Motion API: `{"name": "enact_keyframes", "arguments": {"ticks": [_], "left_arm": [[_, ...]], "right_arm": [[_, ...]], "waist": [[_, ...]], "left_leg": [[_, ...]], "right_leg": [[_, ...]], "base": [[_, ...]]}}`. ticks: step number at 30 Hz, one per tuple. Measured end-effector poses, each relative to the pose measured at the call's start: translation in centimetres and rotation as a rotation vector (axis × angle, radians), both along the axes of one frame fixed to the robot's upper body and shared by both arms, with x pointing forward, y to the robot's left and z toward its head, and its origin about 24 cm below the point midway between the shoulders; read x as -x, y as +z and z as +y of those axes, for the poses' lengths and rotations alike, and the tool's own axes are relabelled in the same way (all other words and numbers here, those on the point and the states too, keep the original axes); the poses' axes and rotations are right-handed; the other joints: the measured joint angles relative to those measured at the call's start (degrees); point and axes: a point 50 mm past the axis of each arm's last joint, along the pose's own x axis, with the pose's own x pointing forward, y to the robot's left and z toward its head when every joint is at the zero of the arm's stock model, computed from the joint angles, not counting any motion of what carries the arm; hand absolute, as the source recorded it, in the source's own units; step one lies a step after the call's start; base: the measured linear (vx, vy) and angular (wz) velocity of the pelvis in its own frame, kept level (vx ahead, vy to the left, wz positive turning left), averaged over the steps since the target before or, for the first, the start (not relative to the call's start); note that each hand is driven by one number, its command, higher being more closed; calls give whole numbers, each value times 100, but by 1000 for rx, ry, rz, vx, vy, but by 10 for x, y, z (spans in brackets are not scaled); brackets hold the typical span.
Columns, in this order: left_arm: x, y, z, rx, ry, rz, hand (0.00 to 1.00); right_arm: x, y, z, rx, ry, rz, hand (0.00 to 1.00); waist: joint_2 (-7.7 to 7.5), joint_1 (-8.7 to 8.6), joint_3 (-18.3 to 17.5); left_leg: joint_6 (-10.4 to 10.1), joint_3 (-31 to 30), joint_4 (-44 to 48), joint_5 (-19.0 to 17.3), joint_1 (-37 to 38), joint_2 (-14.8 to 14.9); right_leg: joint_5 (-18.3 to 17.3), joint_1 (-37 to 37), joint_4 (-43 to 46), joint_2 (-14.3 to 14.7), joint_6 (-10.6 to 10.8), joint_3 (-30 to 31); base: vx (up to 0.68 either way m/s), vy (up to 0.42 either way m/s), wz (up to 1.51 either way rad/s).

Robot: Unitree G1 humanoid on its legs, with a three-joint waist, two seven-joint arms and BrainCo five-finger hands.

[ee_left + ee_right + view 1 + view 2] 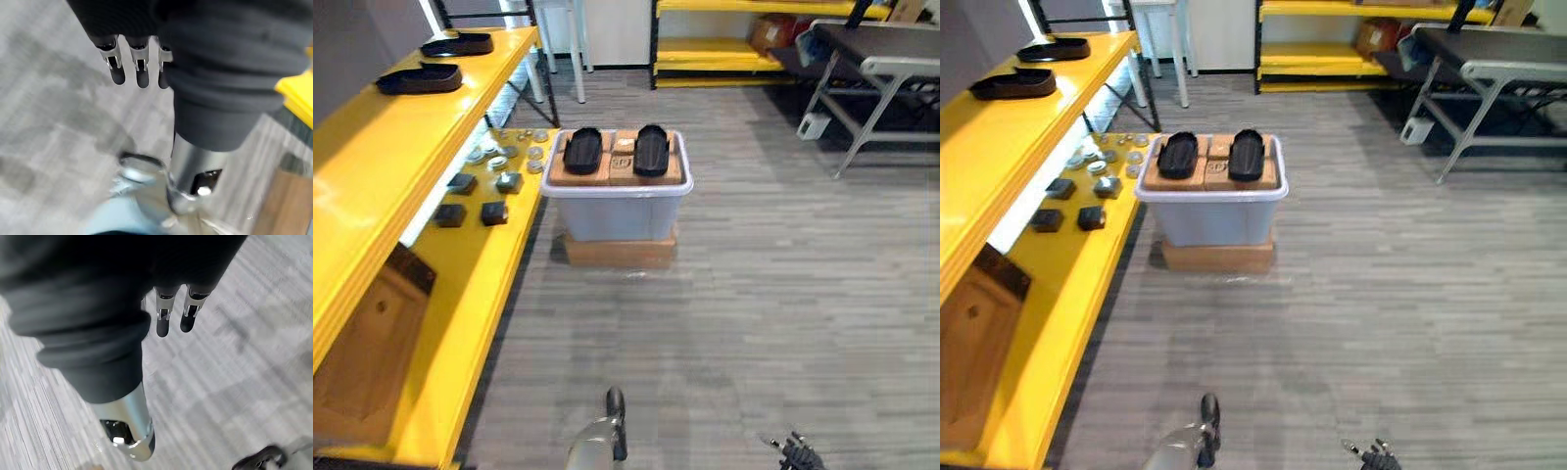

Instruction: Walk over and take plastic housings, then place them on the shelf

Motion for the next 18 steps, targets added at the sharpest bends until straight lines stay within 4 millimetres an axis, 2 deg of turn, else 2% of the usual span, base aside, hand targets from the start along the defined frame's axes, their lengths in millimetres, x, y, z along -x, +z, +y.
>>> {"name": "enact_keyframes", "arguments": {"ticks": [1,2,3,4,5,6,7,8,9,10,11,12,13,14,15,16,17,18], "left_arm": [[-8,0,-5,9,-13,-18,0],[-10,0,-8,10,-20,-21,0],[-13,0,-10,11,-30,-27,0],[-21,2,-12,17,-33,-48,0],[-33,4,-15,16,-66,-73,0],[-41,6,-15,12,-80,-92,0],[-49,8,-16,11,-84,-111,0],[-56,10,-18,14,-84,-130,0],[-57,10,-19,17,-85,-133,0],[-56,9,-23,27,-79,-130,0],[-55,8,-25,37,-59,-132,0],[-51,7,-25,48,-8,-135,0],[-49,6,-25,54,20,-133,0],[-45,5,-25,64,76,-130,0],[-40,3,-25,68,93,-122,0],[-38,3,-25,70,94,-117,0],[-33,1,-26,77,99,-104,0],[-36,4,-21,61,105,-120,0]], "right_arm": [[5,-3,4,-14,0,19,0],[6,-3,6,-19,6,21,0],[6,-4,7,-23,13,22,0],[7,-5,10,-31,19,23,0],[9,-6,12,-36,21,26,0],[17,-7,11,-36,13,44,0],[21,-8,11,-35,8,54,0],[34,-10,10,-36,-13,81,0],[40,-11,9,-38,-30,94,0],[51,-12,7,-40,-57,116,0],[58,-13,6,-47,-95,127,0],[58,-13,8,-60,-133,117,0],[59,-13,8,-66,-148,114,0],[60,-14,9,-68,-151,113,0],[58,-13,10,-67,-144,107,0],[54,-13,10,-64,-129,99,0],[45,-11,11,-51,-94,79,0],[37,-8,11,-34,-60,55,0]], "waist": [[165,-19,95],[267,-50,116],[366,-113,121],[517,-232,135],[577,-310,194],[558,-352,203],[545,-390,210],[488,-505,219],[466,-579,215],[558,-657,173],[643,-678,156],[679,-678,189],[711,-682,209],[814,-680,278],[856,-619,344],[868,-558,398],[800,-433,469],[715,-328,498]], "left_leg": [[-4,-85,-285,-299,818,-84],[39,-155,-441,-414,1155,-73],[51,-234,-586,-494,1441,-39],[-7,-422,-832,-635,1884,35],[-8,-584,-996,-758,2245,99],[-39,-695,-1076,-906,2453,119],[-94,-784,-1109,-988,2578,134],[-241,-1045,-1166,-1230,2870,160],[-310,-1206,-1171,-1406,3019,206],[-370,-1332,-1157,-1586,3158,375],[-450,-1386,-901,-1659,3154,505],[-457,-1349,45,-1650,2890,686],[-506,-1301,771,-1595,2647,814],[-739,-1252,2368,-1095,2104,1110],[-843,-1177,3921,-593,1534,1466],[-814,-1054,4594,-617,1325,1626],[-656,-764,5277,-728,986,1781],[-650,-425,5185,-864,741,1844]], "right_leg": [[-316,-348,660,-427,-438,-512],[-498,-481,665,-460,-573,-702],[-688,-656,576,-435,-628,-835],[-1008,-1156,178,-294,-638,-977],[-1101,-1591,-722,-131,-583,-1022],[-1040,-1882,-1609,-33,-566,-978],[-883,-2011,-2311,38,-541,-941],[-150,-2240,-4198,194,-380,-626],[281,-2379,-4556,223,-225,-339],[807,-2393,-4391,391,-275,-116],[1042,-2400,-4156,604,-617,146],[713,-2325,-3814,698,-776,105],[592,-2171,-3731,771,-920,26],[257,-1752,-3681,948,-1038,-171],[46,-1272,-3795,1129,-1169,-230],[24,-974,-3951,1222,-1202,-218],[23,-411,-4330,1282,-1203,-111],[24,3,-4646,1209,-1202,-21]], "base": [[805,129,18],[727,117,14],[541,76,35],[784,43,65],[641,-10,76],[657,-44,68],[696,-159,82],[724,-209,93],[928,-342,106],[683,-297,78],[1071,-497,56],[729,-343,31],[1037,-472,31],[758,-320,26],[884,-365,17],[647,-217,-15],[614,-130,-33],[597,-89,-32]]}}
